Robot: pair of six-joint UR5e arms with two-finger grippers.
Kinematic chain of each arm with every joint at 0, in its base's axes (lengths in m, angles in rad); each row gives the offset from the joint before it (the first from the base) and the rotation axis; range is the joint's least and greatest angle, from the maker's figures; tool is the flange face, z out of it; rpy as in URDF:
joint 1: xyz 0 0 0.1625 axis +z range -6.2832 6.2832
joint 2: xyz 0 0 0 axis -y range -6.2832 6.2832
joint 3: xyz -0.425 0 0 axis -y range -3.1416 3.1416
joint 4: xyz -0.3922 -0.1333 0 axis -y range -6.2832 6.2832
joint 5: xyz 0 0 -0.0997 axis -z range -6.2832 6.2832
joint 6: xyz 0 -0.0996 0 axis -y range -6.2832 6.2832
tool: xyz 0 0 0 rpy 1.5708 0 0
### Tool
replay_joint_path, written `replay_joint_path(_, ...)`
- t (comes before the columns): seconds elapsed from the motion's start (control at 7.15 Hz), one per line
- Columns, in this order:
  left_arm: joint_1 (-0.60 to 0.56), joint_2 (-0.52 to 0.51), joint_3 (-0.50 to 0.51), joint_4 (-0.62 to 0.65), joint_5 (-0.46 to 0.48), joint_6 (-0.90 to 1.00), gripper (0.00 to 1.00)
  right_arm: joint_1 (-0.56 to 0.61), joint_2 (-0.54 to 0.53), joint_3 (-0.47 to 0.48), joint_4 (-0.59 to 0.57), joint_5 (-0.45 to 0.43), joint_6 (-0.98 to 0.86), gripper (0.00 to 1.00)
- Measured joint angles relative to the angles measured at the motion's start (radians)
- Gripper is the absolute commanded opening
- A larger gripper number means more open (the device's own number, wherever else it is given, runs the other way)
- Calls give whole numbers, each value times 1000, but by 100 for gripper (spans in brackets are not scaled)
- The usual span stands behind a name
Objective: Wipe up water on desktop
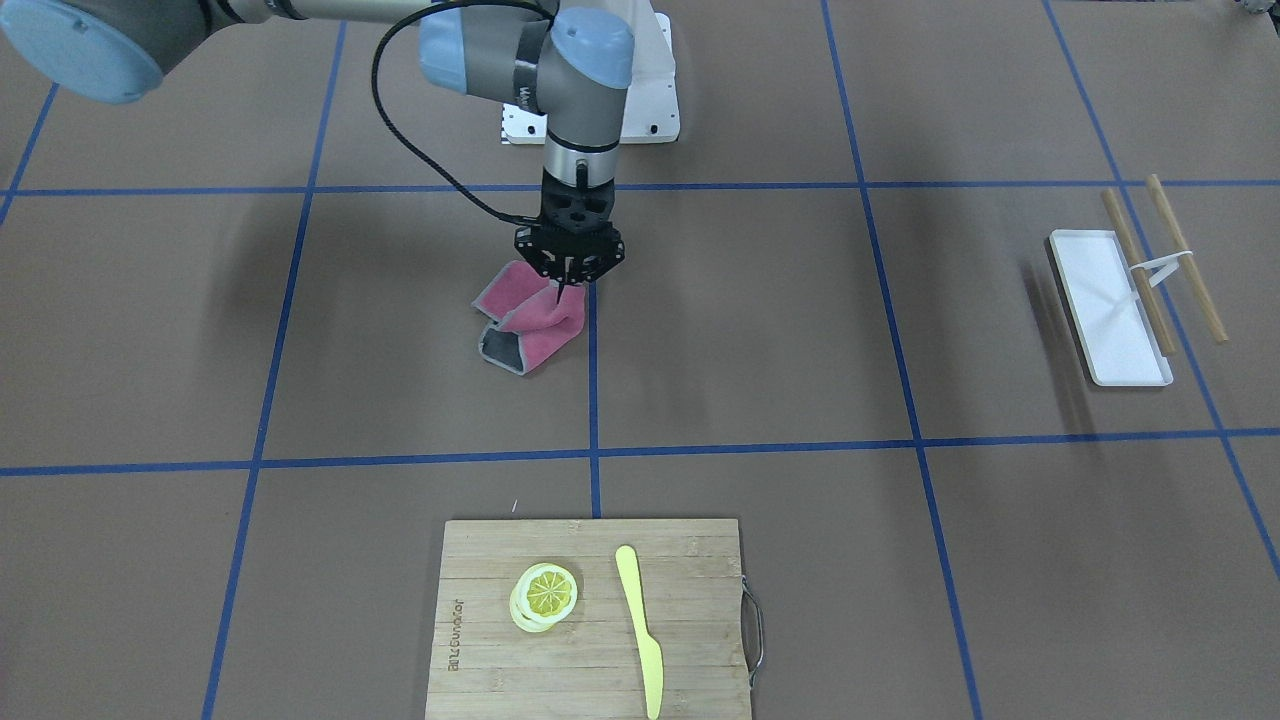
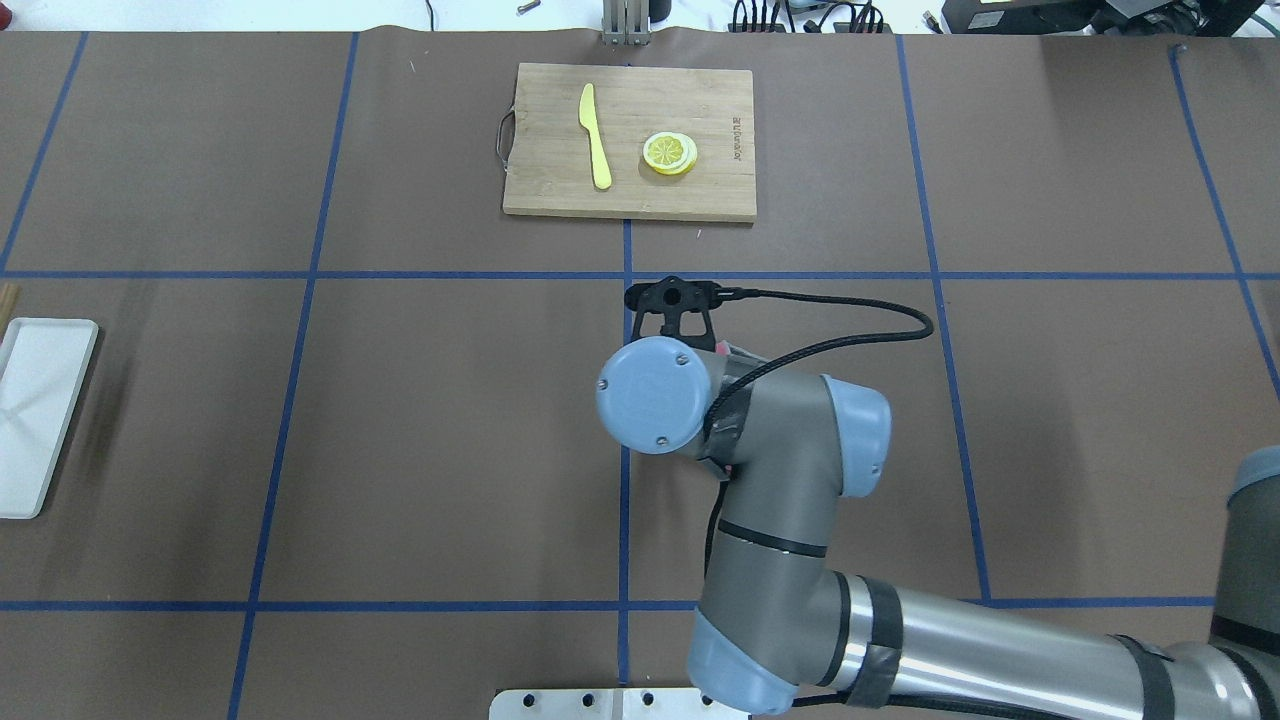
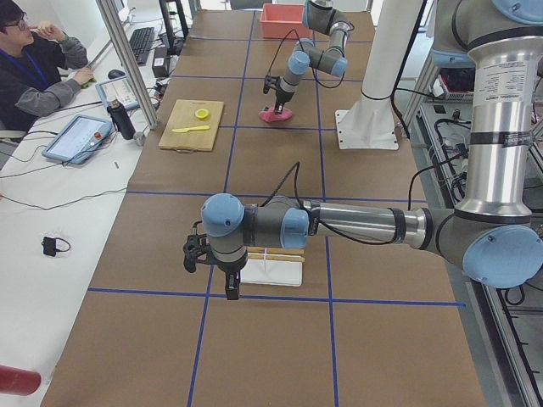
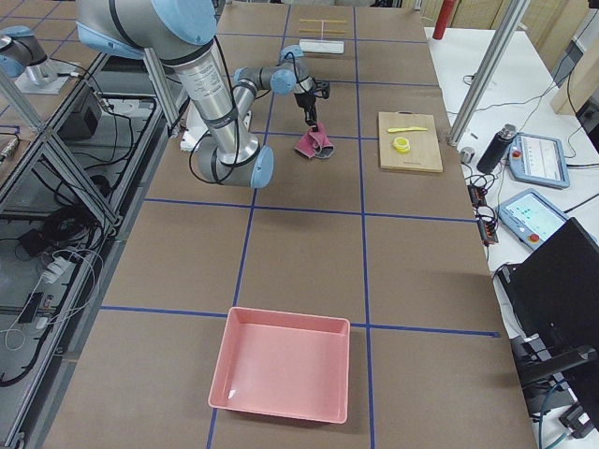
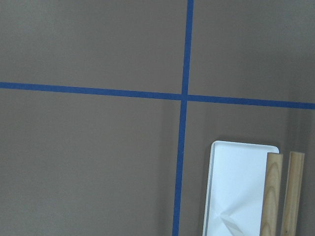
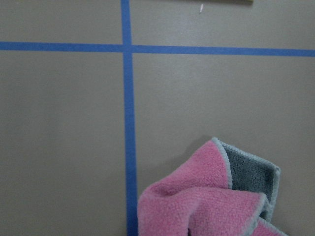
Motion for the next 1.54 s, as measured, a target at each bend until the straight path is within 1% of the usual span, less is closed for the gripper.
replay_joint_path(0.14, 0, 0, 1, 0, 0, 0, 99, -16, 73, -67, -19, -8, 42, 0)
replay_joint_path(0.28, 0, 0, 1, 0, 0, 0, 99, -21, 104, -104, -27, -12, 61, 0)
replay_joint_path(0.42, 0, 0, 0, 0, 0, -1, 99, -18, 82, -101, -27, -13, 57, 0)
replay_joint_path(0.56, 0, 0, 0, 0, 0, 0, 99, -10, 6, -45, -23, -13, 29, 0)
replay_joint_path(0.84, 1, 0, -3, 0, 0, -1, 99, 16, -250, 190, -18, -10, -93, 0)
replay_joint_path(0.98, 1, 1, -4, 0, 0, 0, 99, 38, -365, 283, -9, -8, -157, 0)
replay_joint_path(1.12, 1, 1, -5, 0, 0, 0, 99, 67, -463, 326, 32, -5, -215, 0)
replay_joint_path(1.4, 1, 2, -6, -2, 0, 0, 99, 136, -650, 345, 199, 0, -344, 0)
replay_joint_path(1.54, 0, 2, -6, -4, 0, 0, 99, 177, -727, 346, 280, 16, -414, 0)
